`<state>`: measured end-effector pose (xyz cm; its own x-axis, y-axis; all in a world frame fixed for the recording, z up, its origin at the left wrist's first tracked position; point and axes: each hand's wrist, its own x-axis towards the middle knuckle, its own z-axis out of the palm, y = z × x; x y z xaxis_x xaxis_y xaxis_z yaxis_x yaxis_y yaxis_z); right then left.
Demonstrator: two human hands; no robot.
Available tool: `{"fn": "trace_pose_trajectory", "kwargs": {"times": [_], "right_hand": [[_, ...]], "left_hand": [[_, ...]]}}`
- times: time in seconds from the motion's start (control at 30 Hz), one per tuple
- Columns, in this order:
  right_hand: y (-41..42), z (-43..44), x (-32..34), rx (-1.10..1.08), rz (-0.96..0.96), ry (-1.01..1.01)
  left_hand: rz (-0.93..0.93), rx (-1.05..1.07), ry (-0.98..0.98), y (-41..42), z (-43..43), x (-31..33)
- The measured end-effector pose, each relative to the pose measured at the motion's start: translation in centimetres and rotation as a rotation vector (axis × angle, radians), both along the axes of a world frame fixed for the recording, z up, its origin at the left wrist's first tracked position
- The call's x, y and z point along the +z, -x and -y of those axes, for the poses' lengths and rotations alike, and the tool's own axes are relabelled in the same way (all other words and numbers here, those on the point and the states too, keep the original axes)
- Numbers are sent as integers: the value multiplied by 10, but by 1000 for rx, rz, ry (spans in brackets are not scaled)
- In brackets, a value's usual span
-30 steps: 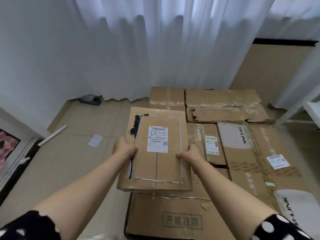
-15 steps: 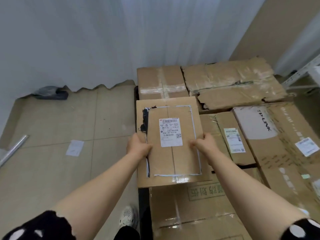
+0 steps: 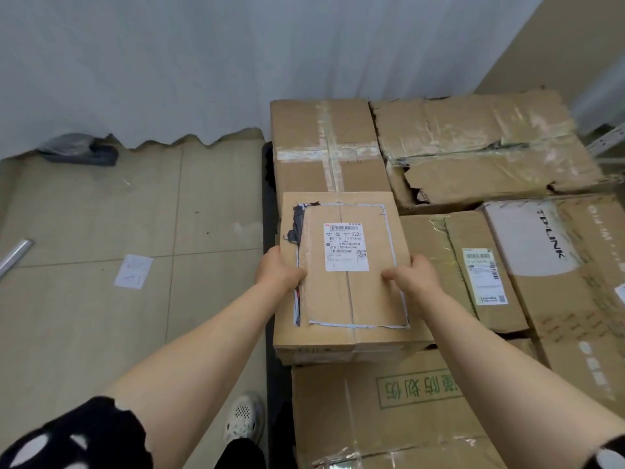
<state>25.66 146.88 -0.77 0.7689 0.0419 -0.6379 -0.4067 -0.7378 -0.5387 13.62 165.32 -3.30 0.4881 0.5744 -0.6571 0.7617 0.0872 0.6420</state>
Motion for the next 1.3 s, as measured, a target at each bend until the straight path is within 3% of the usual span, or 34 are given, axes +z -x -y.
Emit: {"fn": "trace_pose_trajectory", "kwargs": {"times": [0.8, 0.93, 1.13, 1.23, 1.3], "right_hand": [[14, 3, -79, 88, -17, 90], [36, -19, -78, 385, 221, 372], [75, -100, -79, 1005, 647, 265], [89, -129, -84, 1332, 714, 336], [89, -133, -94, 1426, 688, 406]], "left_hand": [[-9, 98, 99, 21, 14, -56], [10, 145, 195, 36, 11, -61], [-96, 274, 281, 56, -18, -88], [-166, 229, 314, 68, -26, -114], [-168, 171, 340, 73, -24, -133]]}}
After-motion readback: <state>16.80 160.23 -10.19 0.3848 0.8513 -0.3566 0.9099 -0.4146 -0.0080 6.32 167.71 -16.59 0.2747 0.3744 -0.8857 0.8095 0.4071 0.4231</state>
